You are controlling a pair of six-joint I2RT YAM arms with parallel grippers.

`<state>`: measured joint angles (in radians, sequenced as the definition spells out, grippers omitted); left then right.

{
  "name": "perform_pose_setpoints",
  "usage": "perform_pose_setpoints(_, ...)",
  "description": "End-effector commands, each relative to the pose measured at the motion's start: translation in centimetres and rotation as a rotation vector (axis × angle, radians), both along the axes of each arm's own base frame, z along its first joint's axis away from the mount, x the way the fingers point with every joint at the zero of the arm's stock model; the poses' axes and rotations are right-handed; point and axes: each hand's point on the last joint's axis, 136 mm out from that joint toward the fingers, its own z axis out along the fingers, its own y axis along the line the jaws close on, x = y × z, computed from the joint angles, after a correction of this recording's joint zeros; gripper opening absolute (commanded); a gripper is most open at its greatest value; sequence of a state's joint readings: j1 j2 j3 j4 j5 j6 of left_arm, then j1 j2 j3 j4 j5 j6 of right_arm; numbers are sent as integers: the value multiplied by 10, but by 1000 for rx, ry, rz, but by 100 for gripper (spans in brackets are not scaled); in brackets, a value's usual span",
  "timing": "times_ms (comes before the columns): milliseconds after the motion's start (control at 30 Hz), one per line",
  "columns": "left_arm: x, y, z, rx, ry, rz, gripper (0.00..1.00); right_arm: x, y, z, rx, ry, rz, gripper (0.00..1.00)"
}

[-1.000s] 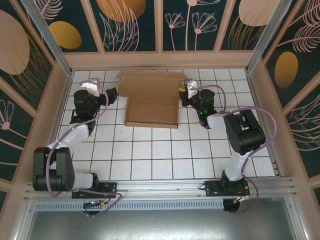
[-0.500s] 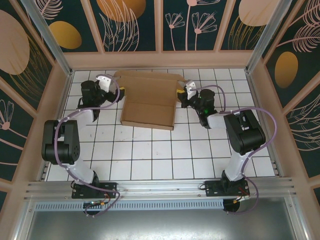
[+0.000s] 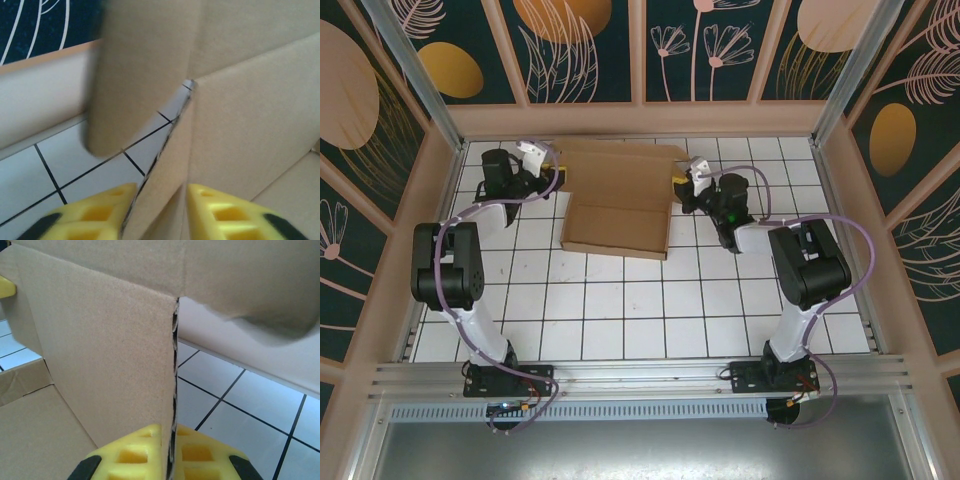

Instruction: Fold the paper box

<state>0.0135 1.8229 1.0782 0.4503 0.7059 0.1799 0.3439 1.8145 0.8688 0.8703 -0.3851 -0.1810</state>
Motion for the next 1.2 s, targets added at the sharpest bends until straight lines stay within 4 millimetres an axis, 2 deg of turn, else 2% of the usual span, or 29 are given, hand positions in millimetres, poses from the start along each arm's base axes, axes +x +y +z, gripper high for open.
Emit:
perform_pose_setpoints(0, -7, -1, 14, -60, -5, 43, 10, 7, 3, -10, -12, 44, -81, 0)
perform_pose_setpoints(67, -10, 0, 21, -104, -9, 96, 4, 9, 4, -13, -1, 57, -130, 0)
perform_pose_setpoints(133, -14, -4, 14, -123, 25, 155, 2, 9, 3, -14, 6, 62, -192, 0)
perform_pose_setpoints(167, -20, -8, 26, -140, 8, 167, 3, 10, 1, -14, 5, 62, -224, 0)
perform_pose_setpoints(333, -35, -14, 35, -257, 33, 295, 7, 22, -4, -19, 38, 182, -428, 0)
perform_pose_setpoints(400, -37, -12, 34, -295, 68, 349, 9, 24, 1, -17, 37, 186, -491, 0)
perform_pose_setpoints(467, -39, -11, 31, -326, 101, 395, 11, 27, -4, -12, 73, 161, -645, 0)
perform_pose_setpoints(567, -44, -15, 26, -361, 131, 424, 12, 26, 5, -9, 51, 121, -763, 0)
perform_pose_setpoints(667, -49, -17, 24, -375, 132, 474, 14, 19, 17, -11, 31, 80, -767, 0)
perform_pose_setpoints(900, -67, -21, 29, -475, 99, 572, 15, 4, 5, 1, 183, 74, -769, 0)
perform_pose_setpoints(1000, -74, -31, 35, -516, 73, 562, 23, -3, 9, 9, 232, 63, -731, 0)
perform_pose_setpoints(1067, -77, -39, 39, -520, 52, 542, 40, -8, 9, 12, 264, 64, -713, 0)
perform_pose_setpoints(1167, -80, -42, 39, -541, 44, 544, 39, -16, 10, 15, 307, 68, -676, 0)
